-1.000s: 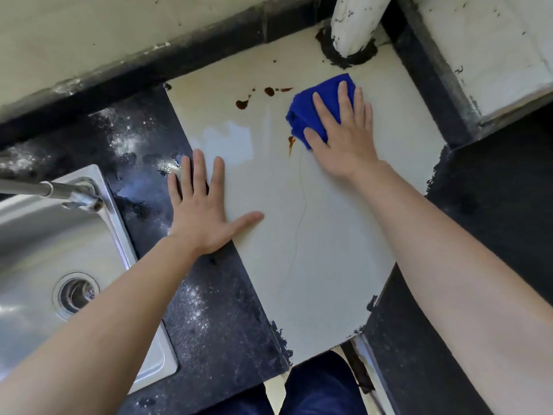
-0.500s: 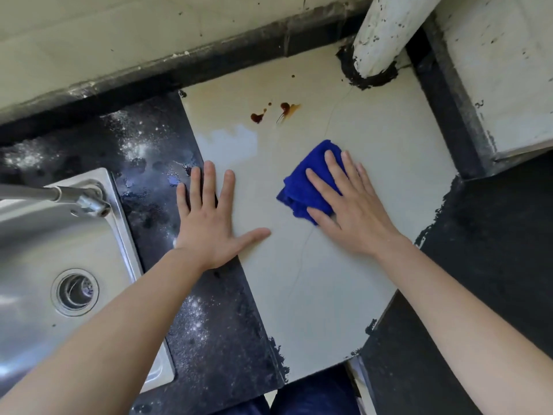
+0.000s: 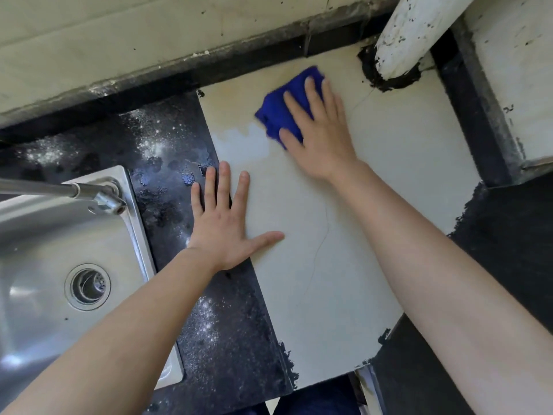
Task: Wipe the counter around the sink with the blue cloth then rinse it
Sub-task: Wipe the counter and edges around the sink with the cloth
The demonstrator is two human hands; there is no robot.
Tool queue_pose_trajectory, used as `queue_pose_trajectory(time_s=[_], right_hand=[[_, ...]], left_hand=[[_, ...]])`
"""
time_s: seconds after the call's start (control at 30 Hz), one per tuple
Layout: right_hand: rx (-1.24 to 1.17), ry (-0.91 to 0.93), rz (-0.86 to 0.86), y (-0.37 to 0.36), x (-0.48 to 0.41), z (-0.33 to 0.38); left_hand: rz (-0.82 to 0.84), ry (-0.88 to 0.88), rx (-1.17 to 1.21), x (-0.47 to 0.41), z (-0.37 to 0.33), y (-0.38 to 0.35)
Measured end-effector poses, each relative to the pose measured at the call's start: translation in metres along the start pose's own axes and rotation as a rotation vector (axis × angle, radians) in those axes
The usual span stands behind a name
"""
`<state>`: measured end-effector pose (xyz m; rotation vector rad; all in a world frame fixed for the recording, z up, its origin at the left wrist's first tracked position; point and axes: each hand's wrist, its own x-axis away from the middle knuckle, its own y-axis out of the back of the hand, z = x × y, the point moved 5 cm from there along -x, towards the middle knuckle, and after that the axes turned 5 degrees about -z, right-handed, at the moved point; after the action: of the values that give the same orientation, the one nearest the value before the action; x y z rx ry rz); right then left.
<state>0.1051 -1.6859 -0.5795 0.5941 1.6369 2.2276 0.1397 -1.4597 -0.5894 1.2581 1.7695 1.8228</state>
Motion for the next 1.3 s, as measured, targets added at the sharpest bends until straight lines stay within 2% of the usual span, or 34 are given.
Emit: queue_pose_trajectory(time_s=[0.07, 0.17, 0.33, 0.43, 0.53, 0.6, 0.67, 0.77, 0.87, 1.1, 1.17, 1.3], right_hand=[[0.002, 0.098, 0.05, 0.0, 0.038, -0.005], [0.028, 0.086, 0.086, 0.006, 0.072, -0.037], [0.114, -0.091, 0.03, 0.027, 0.013, -0.066], [0.094, -0.218, -0.004, 0.03, -0.039, -0.057], [0.032, -0.334, -0.07, 0.019, -0.052, -0.033], [0.012, -0.257, -0.075, 0.01, -0.039, -0.011], [0.009, -0.087, -0.032, 0.006, -0.014, 0.001], [0.022, 0.08, 0.051, 0.006, 0.022, -0.007], [0.03, 0.058, 0.075, 0.012, 0.02, -0.028], [0.011, -0.283, -0.044, 0.002, -0.054, 0.019], [0.018, -0.236, -0.035, 0.0, -0.05, 0.028], [0.042, 0.054, 0.025, -0.006, -0.008, 0.038]], left_hand=[[0.004, -0.001, -0.001, 0.0, 0.0, 0.0], [-0.004, -0.007, -0.006, 0.0, -0.002, -0.001], [-0.007, -0.009, 0.004, 0.0, -0.001, -0.001], [-0.008, -0.003, 0.007, -0.001, 0.0, -0.001], [0.001, -0.002, 0.003, -0.001, 0.0, -0.002], [0.001, 0.003, -0.001, -0.001, 0.0, -0.002], [-0.001, 0.003, 0.003, 0.0, 0.0, -0.001], [-0.003, -0.002, 0.005, 0.001, -0.002, 0.0], [-0.003, -0.001, -0.003, 0.0, -0.002, 0.0], [-0.002, -0.004, 0.006, -0.001, -0.001, 0.0], [-0.005, -0.003, 0.001, -0.001, -0.001, 0.0], [-0.01, -0.002, 0.012, 0.0, 0.0, 0.0]])
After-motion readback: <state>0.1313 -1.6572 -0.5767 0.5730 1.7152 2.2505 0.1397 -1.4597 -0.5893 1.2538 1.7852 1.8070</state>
